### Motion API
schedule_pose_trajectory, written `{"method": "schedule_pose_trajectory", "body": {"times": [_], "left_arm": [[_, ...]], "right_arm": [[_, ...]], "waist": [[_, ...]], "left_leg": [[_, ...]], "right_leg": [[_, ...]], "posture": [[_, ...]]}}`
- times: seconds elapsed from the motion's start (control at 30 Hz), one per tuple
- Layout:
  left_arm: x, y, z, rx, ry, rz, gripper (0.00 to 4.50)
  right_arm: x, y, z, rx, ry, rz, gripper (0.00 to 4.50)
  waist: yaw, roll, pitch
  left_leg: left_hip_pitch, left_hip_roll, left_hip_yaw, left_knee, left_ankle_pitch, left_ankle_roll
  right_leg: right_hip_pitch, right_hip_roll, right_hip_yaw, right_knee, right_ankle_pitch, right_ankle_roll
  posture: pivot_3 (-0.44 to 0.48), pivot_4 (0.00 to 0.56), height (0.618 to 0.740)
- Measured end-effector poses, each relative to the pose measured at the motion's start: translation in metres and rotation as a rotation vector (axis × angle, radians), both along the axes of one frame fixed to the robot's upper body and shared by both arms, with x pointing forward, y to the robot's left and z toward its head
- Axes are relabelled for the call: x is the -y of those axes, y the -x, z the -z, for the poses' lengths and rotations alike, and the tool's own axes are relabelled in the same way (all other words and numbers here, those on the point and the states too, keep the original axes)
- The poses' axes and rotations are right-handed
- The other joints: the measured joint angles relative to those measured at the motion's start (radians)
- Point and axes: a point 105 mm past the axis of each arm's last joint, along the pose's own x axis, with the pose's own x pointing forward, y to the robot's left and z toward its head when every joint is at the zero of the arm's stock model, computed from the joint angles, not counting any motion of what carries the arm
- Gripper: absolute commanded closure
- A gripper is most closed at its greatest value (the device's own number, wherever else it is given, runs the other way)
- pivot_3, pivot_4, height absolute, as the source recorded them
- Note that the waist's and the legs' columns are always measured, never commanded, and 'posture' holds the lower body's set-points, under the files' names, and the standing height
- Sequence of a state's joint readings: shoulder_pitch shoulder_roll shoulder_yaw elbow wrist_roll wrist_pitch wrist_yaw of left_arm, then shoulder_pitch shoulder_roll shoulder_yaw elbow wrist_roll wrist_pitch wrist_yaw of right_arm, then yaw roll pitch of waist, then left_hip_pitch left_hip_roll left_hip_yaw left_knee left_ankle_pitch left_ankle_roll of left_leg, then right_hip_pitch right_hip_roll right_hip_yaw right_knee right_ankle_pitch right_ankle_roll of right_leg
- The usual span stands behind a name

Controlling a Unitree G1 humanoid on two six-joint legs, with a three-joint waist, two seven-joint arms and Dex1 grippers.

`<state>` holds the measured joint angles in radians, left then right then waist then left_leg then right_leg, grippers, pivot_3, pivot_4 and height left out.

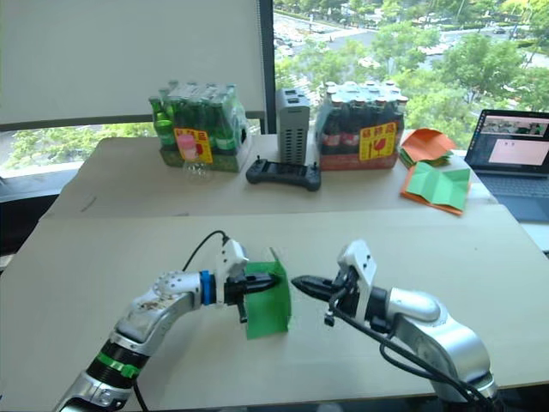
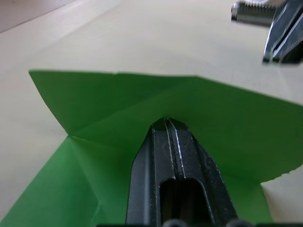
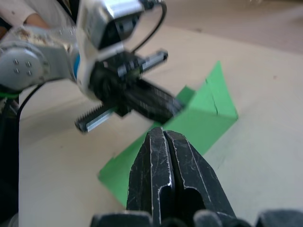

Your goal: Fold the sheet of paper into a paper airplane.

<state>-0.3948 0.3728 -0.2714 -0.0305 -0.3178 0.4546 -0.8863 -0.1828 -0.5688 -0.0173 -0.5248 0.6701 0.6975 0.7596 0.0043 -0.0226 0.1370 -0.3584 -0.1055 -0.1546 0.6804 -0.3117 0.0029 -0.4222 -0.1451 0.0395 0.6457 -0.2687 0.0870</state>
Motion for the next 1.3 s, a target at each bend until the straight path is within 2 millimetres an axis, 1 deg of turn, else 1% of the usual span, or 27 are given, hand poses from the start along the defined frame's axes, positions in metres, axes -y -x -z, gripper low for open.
{"method": "schedule_pose_trajectory", "body": {"times": [0.1,0.17,0.2,0.27,0.3,0.37,0.4,0.43,0.53,0.67,0.73,0.77,0.93,1.07,1.3], "left_arm": [[0.009,0.002,0.004,-0.015,0.014,0.026,4.50],[0.010,0.002,0.003,-0.009,0.017,0.030,4.50],[0.011,0.001,0.002,-0.005,0.019,0.032,4.50],[0.012,0.001,0.001,0.000,0.022,0.034,4.50],[0.013,0.001,0.000,0.002,0.024,0.037,4.50],[0.011,0.002,0.000,0.005,0.020,0.036,4.50],[0.008,0.002,0.001,0.006,0.015,0.030,4.50],[0.005,0.003,0.003,0.003,0.010,0.023,4.50],[-0.007,0.006,0.009,-0.013,-0.013,-0.005,4.50],[-0.027,0.011,0.016,-0.031,-0.042,-0.056,4.50],[-0.041,0.013,0.023,-0.045,-0.072,-0.093,4.50],[-0.044,0.014,0.023,-0.042,-0.076,-0.100,4.50],[-0.048,0.020,0.027,0.001,-0.108,-0.106,4.50],[-0.048,0.021,0.029,0.015,-0.106,-0.117,4.50],[-0.045,0.021,0.028,0.012,-0.086,-0.133,4.50]], "right_arm": [[-0.014,0.000,-0.020,0.049,-0.021,-0.046,4.48],[-0.020,-0.002,-0.023,0.061,-0.005,-0.062,4.48],[-0.023,-0.004,-0.021,0.065,0.016,-0.057,4.48],[-0.026,-0.017,-0.009,0.059,0.092,-0.005,4.48],[-0.023,-0.023,0.000,0.044,0.130,0.032,4.48],[-0.015,-0.034,0.021,0.008,0.210,0.097,4.48],[-0.007,-0.041,0.033,-0.012,0.259,0.141,4.48],[0.000,-0.045,0.041,-0.026,0.290,0.173,4.48],[0.012,-0.051,0.052,-0.032,0.325,0.226,4.48],[0.015,-0.046,0.060,-0.048,0.328,0.220,4.48],[0.016,-0.043,0.066,-0.065,0.329,0.220,4.48],[0.017,-0.041,0.070,-0.076,0.331,0.220,4.48],[0.016,-0.035,0.076,-0.091,0.323,0.216,4.48],[0.016,-0.034,0.080,-0.087,0.313,0.230,4.48],[0.011,-0.036,0.078,-0.103,0.248,0.250,4.48]], "waist": [[0.002,0.000,0.000],[0.002,0.000,0.000],[0.003,0.000,0.000],[0.002,0.000,0.000],[0.004,0.000,0.000],[0.005,0.000,0.000],[0.004,0.000,0.000],[0.002,0.000,0.000],[-0.004,0.000,0.000],[-0.014,0.000,0.000],[-0.016,0.000,0.000],[-0.016,0.000,0.000],[-0.015,0.001,0.000],[-0.014,0.001,-0.002],[-0.013,0.000,-0.002]], "left_leg": [[0.000,0.000,0.000,0.000,0.000,0.000],[-0.001,0.000,0.000,0.001,0.000,0.000],[-0.001,0.000,0.000,0.001,0.000,0.000],[-0.001,-0.001,0.000,0.002,0.000,0.000],[-0.001,-0.001,0.000,0.003,0.000,0.000],[-0.002,-0.001,0.000,0.003,0.000,0.000],[-0.002,-0.001,0.000,0.003,0.000,0.000],[-0.002,-0.001,0.000,0.003,0.000,0.000],[-0.002,-0.001,0.000,0.003,0.000,0.000],[-0.002,-0.001,0.000,0.003,0.000,0.000],[-0.002,-0.001,0.000,0.003,0.000,0.000],[-0.002,-0.001,0.000,0.003,0.000,0.000],[0.000,-0.001,0.000,0.003,0.000,0.000],[0.003,0.000,0.000,0.002,0.000,0.000],[0.003,-0.001,0.000,0.002,0.000,0.000]], "right_leg": [[0.000,0.000,0.000,0.000,0.000,0.000],[0.000,0.000,0.000,0.000,0.000,0.000],[0.000,0.000,0.000,0.000,0.000,0.000],[0.000,-0.001,0.000,0.001,0.000,0.000],[0.000,-0.001,0.000,0.001,0.000,0.000],[-0.001,-0.001,0.000,0.001,0.000,0.000],[-0.001,-0.001,0.000,0.001,0.000,0.000],[-0.001,-0.001,0.000,0.001,0.000,0.000],[-0.002,-0.001,0.000,0.002,0.000,0.000],[-0.002,-0.001,0.000,0.002,0.000,0.000],[-0.002,-0.001,0.000,0.002,0.000,0.000],[-0.002,-0.001,0.000,0.002,0.000,0.000],[0.000,-0.001,0.000,0.002,0.000,0.000],[0.003,-0.001,0.000,0.002,0.000,0.000],[0.002,-0.001,0.001,0.002,0.000,0.000]], "posture": [[0.000,0.150,0.735],[0.000,0.150,0.735],[0.000,0.150,0.735],[0.000,0.150,0.735],[0.000,0.150,0.735],[0.000,0.150,0.735],[0.000,0.150,0.735],[0.000,0.150,0.735],[0.000,0.150,0.735],[0.000,0.150,0.735],[0.000,0.150,0.735],[0.000,0.150,0.735],[0.000,0.150,0.735],[0.000,0.150,0.735],[0.000,0.150,0.735]]}}
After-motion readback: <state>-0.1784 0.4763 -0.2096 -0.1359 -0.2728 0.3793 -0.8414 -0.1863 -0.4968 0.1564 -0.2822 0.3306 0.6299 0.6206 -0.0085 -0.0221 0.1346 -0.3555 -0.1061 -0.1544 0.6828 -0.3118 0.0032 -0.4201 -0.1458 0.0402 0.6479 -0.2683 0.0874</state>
